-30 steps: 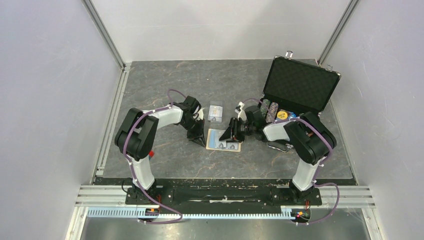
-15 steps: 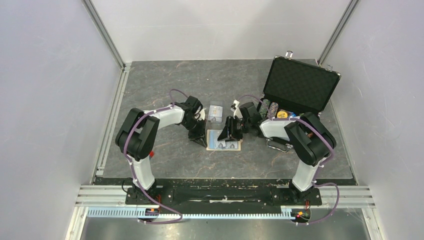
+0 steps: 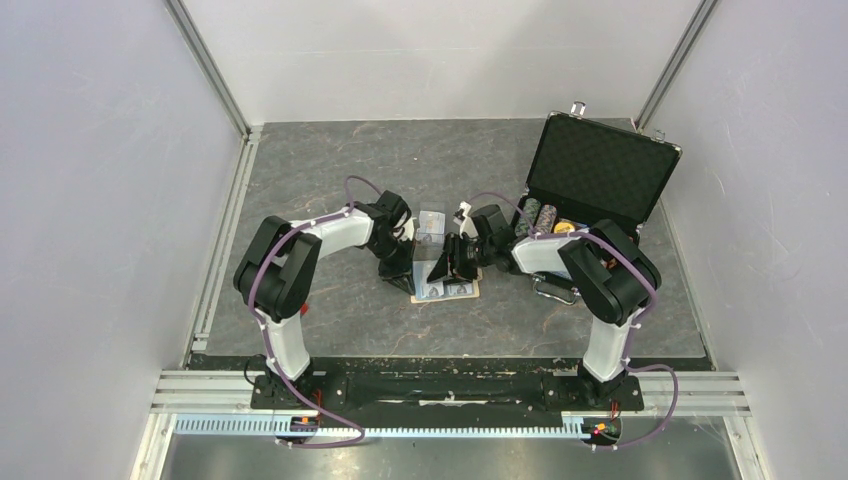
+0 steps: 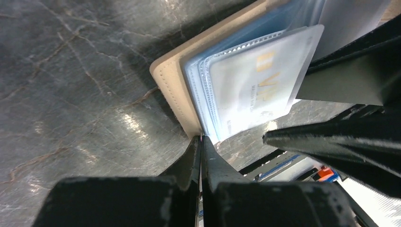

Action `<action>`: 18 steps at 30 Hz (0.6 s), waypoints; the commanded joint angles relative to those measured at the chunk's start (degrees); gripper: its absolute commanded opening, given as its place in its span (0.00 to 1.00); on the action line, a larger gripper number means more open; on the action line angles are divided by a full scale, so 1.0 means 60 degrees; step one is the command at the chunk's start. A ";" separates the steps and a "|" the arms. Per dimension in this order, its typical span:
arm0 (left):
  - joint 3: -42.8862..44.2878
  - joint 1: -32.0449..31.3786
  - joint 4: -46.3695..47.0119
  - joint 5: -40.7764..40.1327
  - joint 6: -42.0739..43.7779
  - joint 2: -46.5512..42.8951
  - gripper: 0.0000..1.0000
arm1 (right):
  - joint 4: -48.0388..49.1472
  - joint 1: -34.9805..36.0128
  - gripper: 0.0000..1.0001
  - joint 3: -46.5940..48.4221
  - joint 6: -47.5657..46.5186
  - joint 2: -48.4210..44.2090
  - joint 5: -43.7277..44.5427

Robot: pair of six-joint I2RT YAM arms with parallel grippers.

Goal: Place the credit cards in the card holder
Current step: Insert the credit card into the card holder.

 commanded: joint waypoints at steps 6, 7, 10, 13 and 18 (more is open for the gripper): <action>0.0647 0.0071 -0.0361 -0.0733 0.0515 -0.0599 0.15 | -0.2372 0.0096 0.62 0.0844 -0.1551 -0.0726 0.0760; 0.0707 0.0115 -0.0349 -0.0639 0.0471 -0.0634 0.16 | -0.2579 0.0098 0.65 0.0918 -0.1690 -0.0794 0.0885; 0.0819 0.0249 -0.0142 -0.0132 0.0244 -0.0715 0.19 | -0.3054 0.0078 0.68 0.1108 -0.1948 -0.0899 0.1021; 0.0918 0.0354 0.0072 0.0376 0.0020 -0.0663 0.22 | -0.3483 0.0076 0.68 0.1352 -0.2238 -0.0911 0.1066; 0.0925 0.0415 0.0428 0.1132 -0.0264 -0.0463 0.29 | -0.4134 0.0068 0.60 0.1746 -0.2743 -0.0944 0.1215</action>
